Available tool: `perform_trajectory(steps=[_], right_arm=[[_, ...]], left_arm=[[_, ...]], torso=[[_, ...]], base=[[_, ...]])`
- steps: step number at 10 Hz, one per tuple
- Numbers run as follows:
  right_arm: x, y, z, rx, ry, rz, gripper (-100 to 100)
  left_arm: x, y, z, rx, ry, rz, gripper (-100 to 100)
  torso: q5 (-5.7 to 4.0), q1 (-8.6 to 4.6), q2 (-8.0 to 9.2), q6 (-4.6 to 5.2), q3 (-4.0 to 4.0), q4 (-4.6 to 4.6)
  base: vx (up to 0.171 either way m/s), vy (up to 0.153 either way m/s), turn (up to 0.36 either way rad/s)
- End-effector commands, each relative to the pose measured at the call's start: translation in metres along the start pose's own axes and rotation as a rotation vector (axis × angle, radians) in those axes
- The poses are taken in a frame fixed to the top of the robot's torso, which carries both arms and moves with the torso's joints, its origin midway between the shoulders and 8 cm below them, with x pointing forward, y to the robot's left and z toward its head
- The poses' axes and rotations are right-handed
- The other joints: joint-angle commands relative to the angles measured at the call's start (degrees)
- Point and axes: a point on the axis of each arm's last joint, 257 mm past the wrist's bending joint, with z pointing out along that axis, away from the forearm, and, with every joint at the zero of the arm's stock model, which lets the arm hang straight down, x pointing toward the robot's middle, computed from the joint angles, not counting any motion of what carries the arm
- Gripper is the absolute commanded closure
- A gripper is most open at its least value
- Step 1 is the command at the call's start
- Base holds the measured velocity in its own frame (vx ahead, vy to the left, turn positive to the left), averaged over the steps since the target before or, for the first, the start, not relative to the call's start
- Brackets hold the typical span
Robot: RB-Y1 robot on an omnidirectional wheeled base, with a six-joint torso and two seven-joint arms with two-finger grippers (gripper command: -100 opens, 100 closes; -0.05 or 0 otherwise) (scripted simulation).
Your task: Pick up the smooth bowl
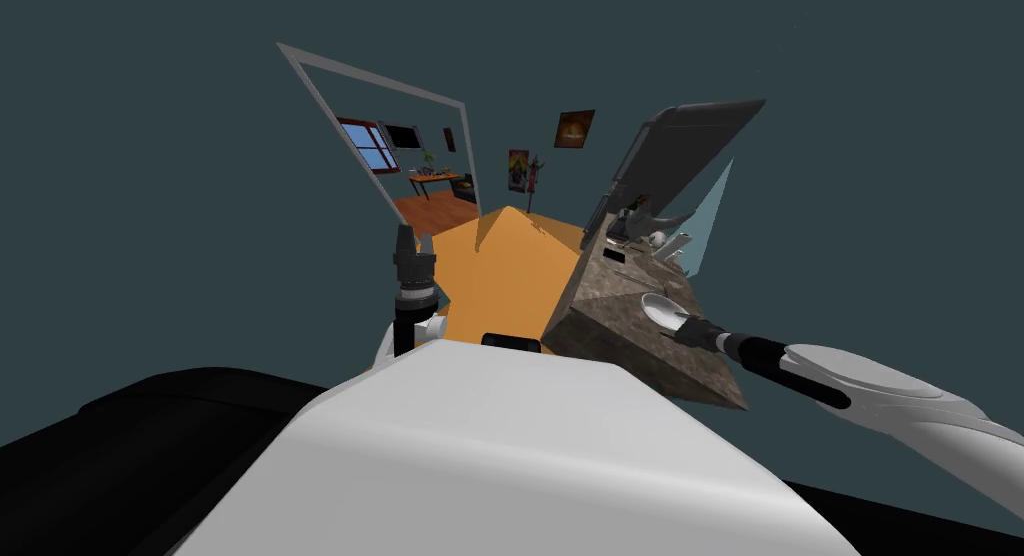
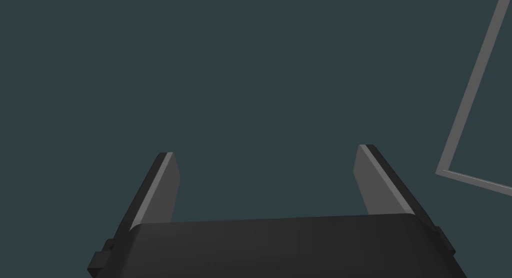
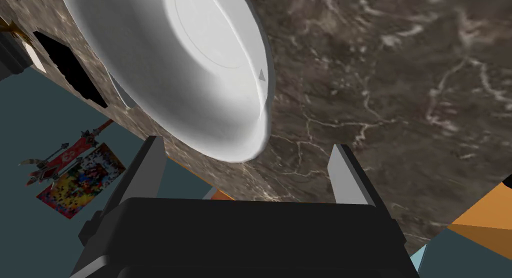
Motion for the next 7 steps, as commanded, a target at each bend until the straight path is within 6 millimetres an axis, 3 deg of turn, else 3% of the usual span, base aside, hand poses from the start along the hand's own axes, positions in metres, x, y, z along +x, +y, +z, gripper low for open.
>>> perform_trajectory(steps=[1, 2, 3, 4, 5, 6, 7], right_arm=[[0.007, 0.004, -0.006, -0.015, 0.019, -0.012, -100], [0.017, 0.010, -0.009, -0.033, 0.041, -0.022, -100], [0.035, 0.030, -0.011, -0.078, 0.073, -0.031, -100], [0.025, 0.018, -0.010, -0.054, 0.056, -0.026, -100], [0.026, 0.020, -0.011, -0.058, 0.058, -0.026, 0], [0.035, 0.028, -0.005, -0.049, 0.075, -0.001, -100], [0.041, 0.034, -0.002, -0.044, 0.087, 0.016, -100]], left_arm=[[0.000, 0.000, 0.000, 0.000, 0.000, 0.000, 0], [0.000, 0.000, 0.000, 0.000, 0.000, 0.000, 0], [0.000, 0.000, 0.000, 0.000, 0.000, 0.000, 0], [0.000, 0.000, 0.000, 0.000, 0.000, 0.000, 0], [0.000, 0.000, 0.000, 0.000, 0.000, 0.000, 0], [0.000, 0.000, 0.000, 0.000, 0.000, 0.000, 0], [0.000, 0.000, 0.000, 0.000, 0.000, 0.000, 0]], torso=[[0.00, 0.00, 0.00, 0.00, 0.00, 0.00], [0.03, 0.08, 0.18, 0.04, 0.10, 0.04], [0.04, 0.14, 0.29, 0.03, 0.17, 0.07], [0.04, 0.13, 0.29, 0.01, 0.17, 0.07], [0.04, 0.17, 0.34, 0.04, 0.20, 0.08], [0.06, 0.22, 0.41, 0.04, 0.24, 0.10], [0.04, 0.17, 0.46, -0.04, 0.27, 0.11]], base=[[0.049, -0.034, 0.036], [0.025, -0.021, 0.055], [0.040, -0.029, 0.138], [0.021, -0.018, 0.031], [0.000, 0.000, 0.000], [-0.019, -0.022, 0.252], [-0.037, -0.051, 0.286]])
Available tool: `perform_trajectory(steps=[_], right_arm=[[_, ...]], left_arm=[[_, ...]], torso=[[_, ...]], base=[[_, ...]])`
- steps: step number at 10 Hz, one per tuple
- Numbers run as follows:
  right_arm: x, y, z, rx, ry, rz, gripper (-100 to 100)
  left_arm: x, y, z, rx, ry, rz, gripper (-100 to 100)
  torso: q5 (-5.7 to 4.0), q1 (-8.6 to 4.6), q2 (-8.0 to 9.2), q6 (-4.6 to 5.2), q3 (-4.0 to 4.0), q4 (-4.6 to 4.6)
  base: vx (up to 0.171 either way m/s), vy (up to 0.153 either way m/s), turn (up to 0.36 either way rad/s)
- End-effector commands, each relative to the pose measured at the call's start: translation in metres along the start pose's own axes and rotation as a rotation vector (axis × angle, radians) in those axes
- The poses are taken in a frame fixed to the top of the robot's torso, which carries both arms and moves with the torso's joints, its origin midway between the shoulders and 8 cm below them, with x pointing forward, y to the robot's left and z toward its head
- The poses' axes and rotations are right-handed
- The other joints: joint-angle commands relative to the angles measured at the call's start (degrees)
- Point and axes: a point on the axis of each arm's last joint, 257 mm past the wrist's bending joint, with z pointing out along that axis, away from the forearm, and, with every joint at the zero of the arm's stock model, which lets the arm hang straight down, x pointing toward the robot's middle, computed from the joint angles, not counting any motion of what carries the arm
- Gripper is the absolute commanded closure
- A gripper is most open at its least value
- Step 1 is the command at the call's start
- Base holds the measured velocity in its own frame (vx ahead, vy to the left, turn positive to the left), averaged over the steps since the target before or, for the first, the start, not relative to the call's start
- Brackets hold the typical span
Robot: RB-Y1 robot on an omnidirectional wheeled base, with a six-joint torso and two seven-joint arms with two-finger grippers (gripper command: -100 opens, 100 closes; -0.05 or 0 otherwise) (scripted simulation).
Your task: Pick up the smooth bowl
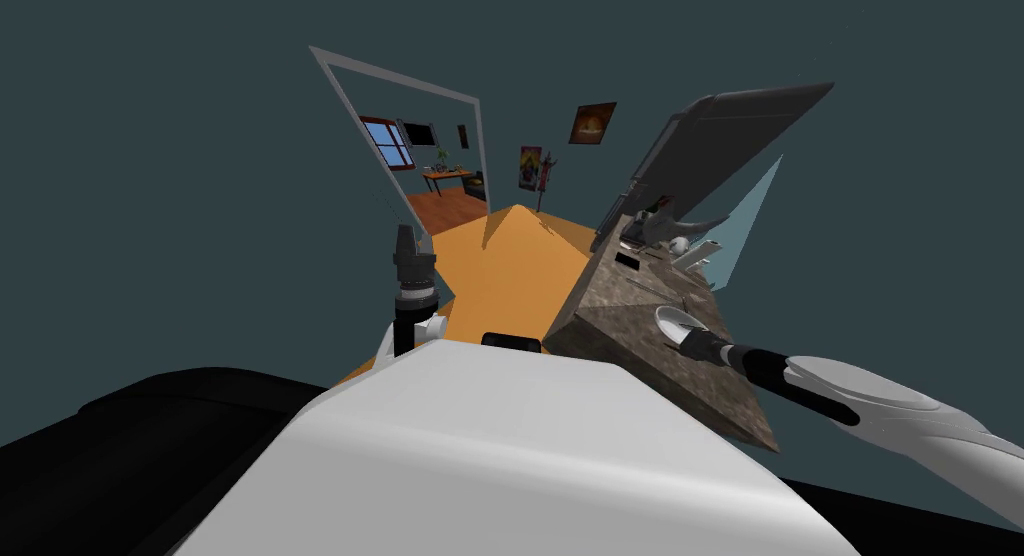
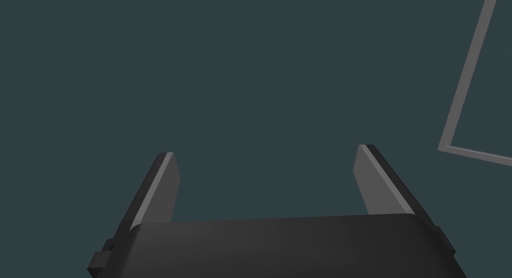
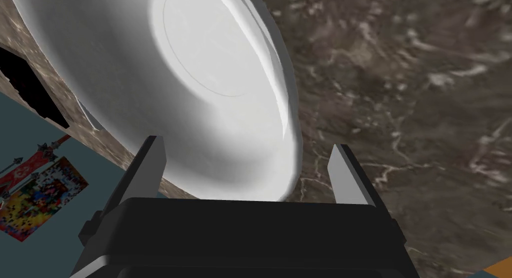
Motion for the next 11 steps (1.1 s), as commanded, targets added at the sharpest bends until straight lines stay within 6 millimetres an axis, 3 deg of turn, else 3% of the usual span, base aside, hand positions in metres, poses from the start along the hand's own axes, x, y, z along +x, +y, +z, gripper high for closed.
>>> perform_trajectory(steps=[1, 2, 6, 7, 8, 10, 11], right_arm=[[0.000, 0.000, 0.000, 0.000, 0.000, 0.000, -100], [0.001, 0.000, 0.000, 0.002, 0.002, 0.002, 100], [0.001, 0.000, 0.000, 0.003, 0.001, 0.004, 100], [0.001, 0.000, 0.000, 0.003, 0.001, 0.004, 0], [-0.003, -0.004, -0.003, -0.001, -0.005, -0.010, 100], [-0.006, -0.008, -0.005, 0.000, -0.010, -0.017, 100], [-0.006, -0.008, -0.005, -0.003, -0.010, -0.018, 0]], left_arm=[[0.000, 0.000, 0.000, 0.000, 0.000, 0.000, 0], [0.000, 0.000, 0.000, 0.000, 0.000, 0.000, 0], [0.000, 0.000, 0.000, 0.000, 0.000, 0.000, 0], [0.000, 0.000, 0.000, 0.000, 0.000, 0.000, 0], [0.000, 0.000, 0.000, 0.000, 0.000, 0.000, 0], [0.000, 0.000, 0.000, 0.000, 0.000, 0.000, 0], [0.000, 0.000, 0.000, 0.000, 0.000, 0.000, 0]], torso=[[0.00, 0.00, 0.00, 0.00, 0.00, 0.00], [0.02, 0.06, -0.02, 0.07, 0.00, 0.00], [0.06, 0.19, -0.09, 0.03, -0.06, -0.03], [0.08, 0.20, -0.09, 0.02, -0.05, -0.03], [0.09, 0.21, -0.09, 0.02, -0.05, -0.02], [0.18, 0.37, -0.04, 0.16, -0.02, -0.02], [0.15, 0.36, -0.05, 0.02, -0.03, -0.02]], base=[[-0.016, -0.028, 0.050], [0.000, 0.000, 0.000], [0.000, 0.000, 0.000], [0.000, 0.000, 0.000], [0.014, 0.011, -0.192], [0.016, 0.030, -0.171], [0.000, 0.000, 0.000]])
